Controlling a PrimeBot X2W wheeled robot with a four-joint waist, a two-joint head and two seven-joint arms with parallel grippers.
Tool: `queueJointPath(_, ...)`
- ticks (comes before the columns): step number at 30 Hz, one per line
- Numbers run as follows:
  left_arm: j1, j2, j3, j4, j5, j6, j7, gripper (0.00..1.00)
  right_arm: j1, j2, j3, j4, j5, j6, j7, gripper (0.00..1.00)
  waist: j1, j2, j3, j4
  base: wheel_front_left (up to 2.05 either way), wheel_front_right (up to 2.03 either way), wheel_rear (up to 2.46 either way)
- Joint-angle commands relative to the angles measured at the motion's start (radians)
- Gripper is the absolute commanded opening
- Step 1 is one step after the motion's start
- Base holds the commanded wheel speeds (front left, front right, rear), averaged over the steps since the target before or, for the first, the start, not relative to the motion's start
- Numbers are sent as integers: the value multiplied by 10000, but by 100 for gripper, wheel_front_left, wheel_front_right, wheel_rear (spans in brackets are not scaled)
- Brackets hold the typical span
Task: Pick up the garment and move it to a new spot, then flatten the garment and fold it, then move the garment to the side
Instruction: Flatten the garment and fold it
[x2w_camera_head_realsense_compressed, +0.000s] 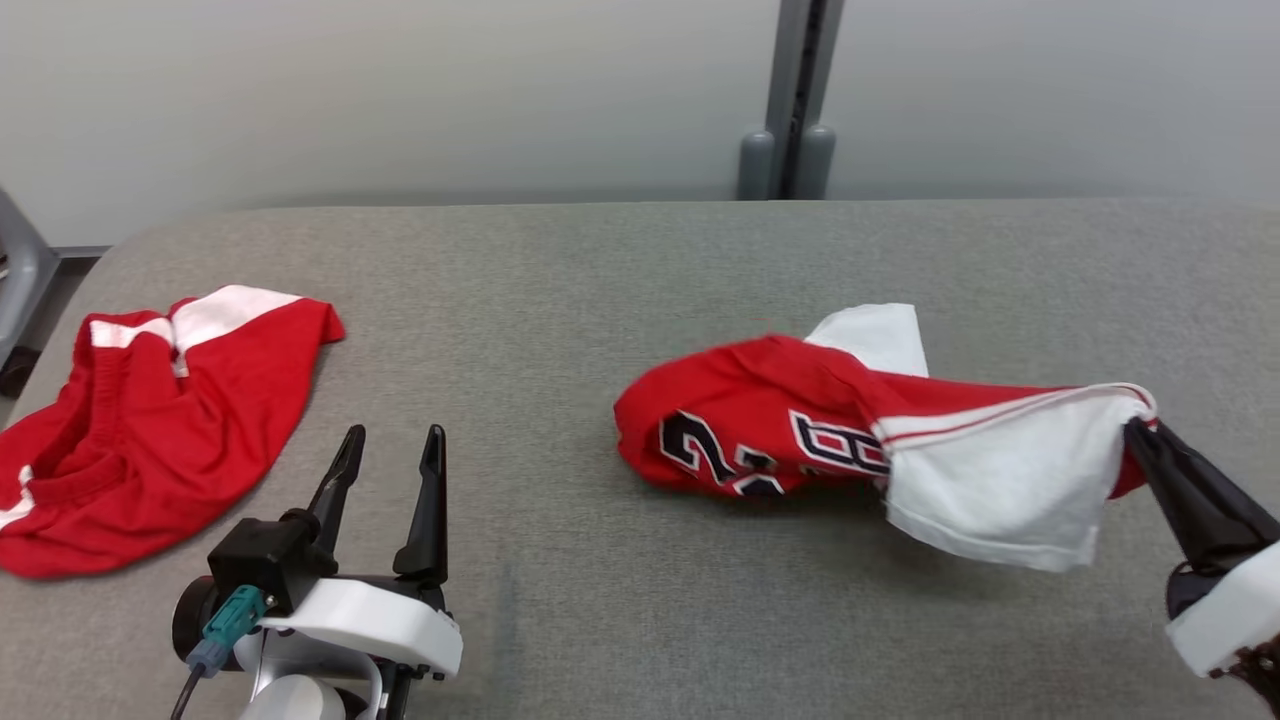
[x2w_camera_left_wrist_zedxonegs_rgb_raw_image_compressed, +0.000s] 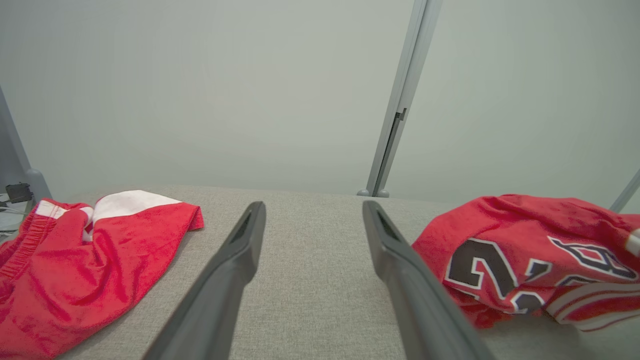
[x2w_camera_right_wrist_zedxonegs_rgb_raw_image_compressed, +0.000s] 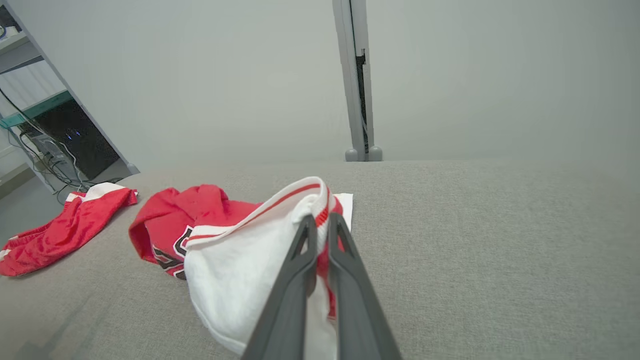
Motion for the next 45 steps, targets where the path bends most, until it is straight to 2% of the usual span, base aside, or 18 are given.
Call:
queueJointPath(1,-112,54,3,28,-22,17,7,100,123,11,-176,29,35,19,35,0,0,-1,79,-199,0,0,0)
queueJointPath(5,-253,94,-45,60,-2,-17,69,100,378,-191,-520,608,-190,19,55,0,0,-1,156,-334,0,0,0)
queueJointPath(11,-309,157,-104,70,-5,-43,143,100,554,-353,-542,1741,-479,19,-243,0,0,-1,264,-277,0,0,0)
queueJointPath(14,-353,192,-136,90,-25,-51,176,100,483,-324,-318,2685,-657,20,-563,1,0,-1,335,-176,0,0,0)
queueJointPath(15,-368,194,-140,106,-35,-51,183,100,436,-314,-252,2902,-680,20,-619,15,0,-1,340,-156,0,0,0)
queueJointPath(16,-376,196,-144,119,-46,-47,184,100,384,-294,-200,3098,-717,20,-660,38,0,-1,336,-140,0,0,0)
queueJointPath(17,-375,200,-150,129,-56,-46,182,100,339,-277,-156,3288,-742,20,-710,100,0,-1,323,-127,0,0,0)
queueJointPath(22,-252,199,-150,180,-99,11,168,100,175,-149,-205,3451,-750,20,-1052,100,0,-1,128,-161,0,0,0)
queueJointPath(28,-88,180,-152,163,-158,91,124,100,299,216,-765,2377,-783,20,-1663,100,0,-1,-162,-328,0,0,0)
queueJointPath(32,-92,204,-183,113,-175,103,136,100,505,900,-1264,1329,-955,20,-2279,100,0,-1,-236,-402,0,0,0)
queueJointPath(37,-100,255,-231,61,-172,103,183,100,791,1849,-1548,648,-1378,20,-2926,100,0,-1,-255,-500,0,0,0)
queueJointPath(45,-204,300,-310,22,-198,93,246,100,947,2375,-1536,513,-1765,20,-3082,100,0,-1,-236,-579,0,0,0)
